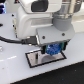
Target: Insert the blue gear onto the right peg, followed by the red gear
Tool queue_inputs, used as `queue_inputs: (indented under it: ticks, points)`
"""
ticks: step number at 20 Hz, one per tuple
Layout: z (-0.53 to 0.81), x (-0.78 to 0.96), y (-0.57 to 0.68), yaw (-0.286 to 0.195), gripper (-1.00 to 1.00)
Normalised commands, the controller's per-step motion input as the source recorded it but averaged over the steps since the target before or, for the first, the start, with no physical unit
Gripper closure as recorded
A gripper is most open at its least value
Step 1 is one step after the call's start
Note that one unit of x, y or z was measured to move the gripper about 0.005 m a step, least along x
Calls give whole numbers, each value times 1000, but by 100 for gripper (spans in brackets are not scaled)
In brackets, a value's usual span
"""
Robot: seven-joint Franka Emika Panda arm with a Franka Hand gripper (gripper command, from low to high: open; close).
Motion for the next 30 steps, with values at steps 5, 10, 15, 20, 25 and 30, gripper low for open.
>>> queue_inputs:
  ticks: [5,10,15,20,25,30]
  points:
    - [257,95,42,0,100]
    - [103,63,19,0,100]
    - [215,58,73,0,100]
    - [156,77,38,0,100]
    - [-124,165,-159,0,100]
    - [-149,185,-184,0,100]
